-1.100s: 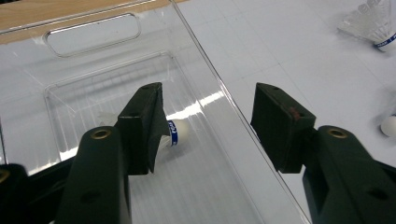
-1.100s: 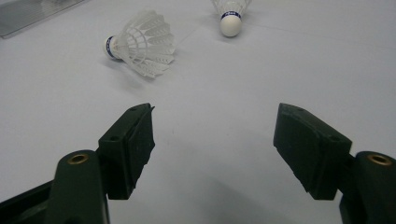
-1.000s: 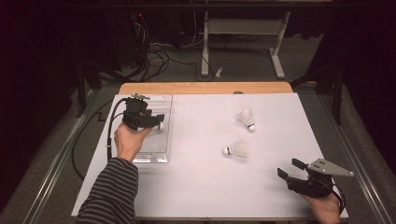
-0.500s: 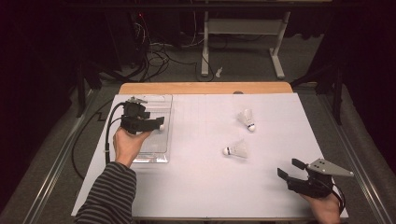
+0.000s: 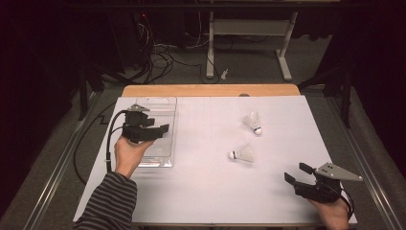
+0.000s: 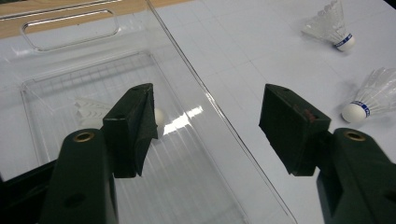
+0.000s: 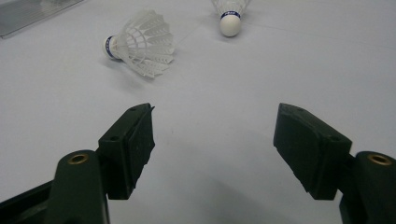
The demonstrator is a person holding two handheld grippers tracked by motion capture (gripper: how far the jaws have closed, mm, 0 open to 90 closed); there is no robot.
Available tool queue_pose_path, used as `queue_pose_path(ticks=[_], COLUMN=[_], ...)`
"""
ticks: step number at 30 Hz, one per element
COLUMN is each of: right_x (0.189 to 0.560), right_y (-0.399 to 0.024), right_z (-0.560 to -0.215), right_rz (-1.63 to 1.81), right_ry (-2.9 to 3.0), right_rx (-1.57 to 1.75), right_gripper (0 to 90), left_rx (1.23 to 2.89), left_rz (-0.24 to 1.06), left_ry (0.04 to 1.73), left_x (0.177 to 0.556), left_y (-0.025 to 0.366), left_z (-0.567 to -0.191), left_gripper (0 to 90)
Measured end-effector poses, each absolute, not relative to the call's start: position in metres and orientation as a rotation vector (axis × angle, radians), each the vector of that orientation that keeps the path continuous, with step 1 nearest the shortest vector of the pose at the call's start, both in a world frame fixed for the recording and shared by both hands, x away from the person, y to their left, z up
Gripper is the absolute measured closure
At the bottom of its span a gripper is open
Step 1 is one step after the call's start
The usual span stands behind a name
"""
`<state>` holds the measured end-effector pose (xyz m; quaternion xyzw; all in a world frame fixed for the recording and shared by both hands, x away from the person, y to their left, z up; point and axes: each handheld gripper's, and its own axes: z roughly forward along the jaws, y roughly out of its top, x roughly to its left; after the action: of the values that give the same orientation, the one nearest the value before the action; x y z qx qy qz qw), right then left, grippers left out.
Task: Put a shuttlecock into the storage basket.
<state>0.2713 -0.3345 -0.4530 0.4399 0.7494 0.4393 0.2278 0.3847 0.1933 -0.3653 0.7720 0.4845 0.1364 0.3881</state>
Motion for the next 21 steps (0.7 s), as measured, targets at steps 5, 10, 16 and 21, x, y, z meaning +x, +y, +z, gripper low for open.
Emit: queue_pose_path(ticks=[5,10,16,21], right_x=[0.271,0.271,0.271,0.271], right_y=[-0.335,-0.335,-0.335,-0.335], right_z=[-0.453,-0.453,-0.453,-0.453], right_rz=[1.210,1.210,1.210,1.213], right_ry=[2.062,2.063,2.064,2.060], right_rx=[1.212,1.211,1.211,1.214], right_gripper=[29.3,29.3,29.3,29.3], left_rx=[1.955,1.946,1.944,1.939], left_rz=[0.351,0.353,0.366,0.371], left_ry=[1.229,1.225,1.212,1.199], left_x=[0.380,0.375,0.369,0.363], left_y=[0.196,0.199,0.200,0.200], left_z=[-0.366,-0.368,-0.366,-0.365], left_gripper=[36.6,36.5,36.4,36.4])
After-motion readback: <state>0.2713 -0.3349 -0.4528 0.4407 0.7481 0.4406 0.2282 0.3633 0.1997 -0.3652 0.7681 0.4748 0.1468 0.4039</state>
